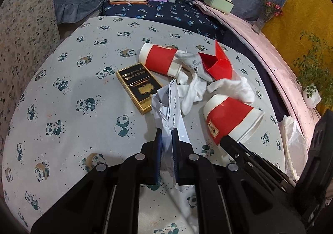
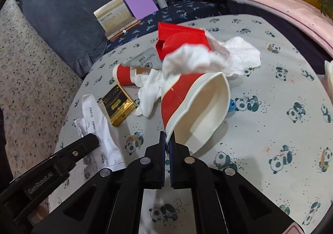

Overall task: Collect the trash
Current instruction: 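Carry the paper and cup over the bin and open both tools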

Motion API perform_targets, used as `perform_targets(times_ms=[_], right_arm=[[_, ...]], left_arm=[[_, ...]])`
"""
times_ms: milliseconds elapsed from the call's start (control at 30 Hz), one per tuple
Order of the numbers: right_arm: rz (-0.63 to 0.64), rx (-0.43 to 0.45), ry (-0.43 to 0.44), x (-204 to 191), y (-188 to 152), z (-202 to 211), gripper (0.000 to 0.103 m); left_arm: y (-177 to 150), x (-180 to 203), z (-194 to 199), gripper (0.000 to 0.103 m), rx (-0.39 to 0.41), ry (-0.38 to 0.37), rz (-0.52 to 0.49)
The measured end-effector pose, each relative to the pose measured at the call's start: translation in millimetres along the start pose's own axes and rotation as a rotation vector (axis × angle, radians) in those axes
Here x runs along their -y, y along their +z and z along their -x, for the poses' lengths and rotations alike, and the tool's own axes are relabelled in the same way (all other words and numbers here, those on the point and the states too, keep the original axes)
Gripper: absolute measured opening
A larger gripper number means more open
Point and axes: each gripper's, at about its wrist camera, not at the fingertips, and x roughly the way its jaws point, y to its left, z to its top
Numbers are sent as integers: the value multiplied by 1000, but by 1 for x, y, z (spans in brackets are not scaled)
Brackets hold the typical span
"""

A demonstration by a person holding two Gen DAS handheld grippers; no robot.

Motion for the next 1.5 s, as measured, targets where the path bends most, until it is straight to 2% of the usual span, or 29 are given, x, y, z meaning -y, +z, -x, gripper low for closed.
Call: perform_targets(times_ms=[233,500,1033,1500], right_arm=[[8,90,-7,10,-2,51,3],[-33,194,-53,46,-6,108,3],[-212,312,-204,167,-27,185,3],[-405,364,-326,278,-46,216,3]], left_arm=[[-7,31,17,9,10,-38,-40],[-20,88,31,9,21,-80,-141],[-56,226,30,9,9,-183,-384],[-68,331,-8,10,-44,-309,-542]])
